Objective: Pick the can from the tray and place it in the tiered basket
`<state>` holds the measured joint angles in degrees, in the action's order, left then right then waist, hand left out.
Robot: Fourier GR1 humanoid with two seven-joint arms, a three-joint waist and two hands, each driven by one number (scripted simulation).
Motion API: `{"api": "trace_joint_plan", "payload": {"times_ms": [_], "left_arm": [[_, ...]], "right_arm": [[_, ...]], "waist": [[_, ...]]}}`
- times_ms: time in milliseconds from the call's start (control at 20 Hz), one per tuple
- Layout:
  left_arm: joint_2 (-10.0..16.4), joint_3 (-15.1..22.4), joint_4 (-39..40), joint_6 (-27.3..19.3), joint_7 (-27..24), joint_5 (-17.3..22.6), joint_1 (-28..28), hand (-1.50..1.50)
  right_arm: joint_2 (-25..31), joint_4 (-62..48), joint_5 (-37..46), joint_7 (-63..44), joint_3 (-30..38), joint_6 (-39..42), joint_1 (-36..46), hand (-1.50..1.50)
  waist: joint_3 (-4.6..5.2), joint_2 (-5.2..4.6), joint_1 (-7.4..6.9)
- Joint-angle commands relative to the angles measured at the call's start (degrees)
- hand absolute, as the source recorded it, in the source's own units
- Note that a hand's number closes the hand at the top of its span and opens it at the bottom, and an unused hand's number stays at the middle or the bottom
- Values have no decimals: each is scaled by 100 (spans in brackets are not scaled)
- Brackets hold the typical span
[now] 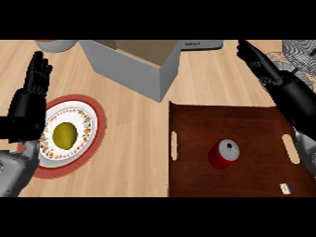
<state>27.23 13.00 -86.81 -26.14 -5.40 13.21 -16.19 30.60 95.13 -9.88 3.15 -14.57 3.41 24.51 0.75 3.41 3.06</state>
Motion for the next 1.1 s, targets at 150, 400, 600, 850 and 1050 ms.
{"api": "trace_joint_plan", "payload": {"times_ms": [150, 400, 600, 850, 1050], "left_arm": [[37, 106, 54, 475, 691, 435, 358, 0], [-45, 204, 190, 902, 985, 916, 905, 0], [146, 19, 203, 1442, 941, 1069, 1090, 0], [51, -11, -5, 1358, 1276, 1002, 955, 0], [172, -47, -39, 1411, 1207, 1010, 1143, 0]], "right_arm": [[-562, 1126, -959, 538, -613, 841, -633, 150], [-593, 415, 99, -269, -398, -768, -1755, -150], [-894, 1077, 810, 586, -788, -1157, -2660, -150], [228, 1798, 1172, 378, -154, -627, -2478, -150], [1361, 2282, 2225, -420, -132, -340, -2250, -150]], "waist": [[-90, -294, -245], [-75, -316, -37], [-74, -323, -229], [-72, -313, -231], [-49, -260, -172]]}}
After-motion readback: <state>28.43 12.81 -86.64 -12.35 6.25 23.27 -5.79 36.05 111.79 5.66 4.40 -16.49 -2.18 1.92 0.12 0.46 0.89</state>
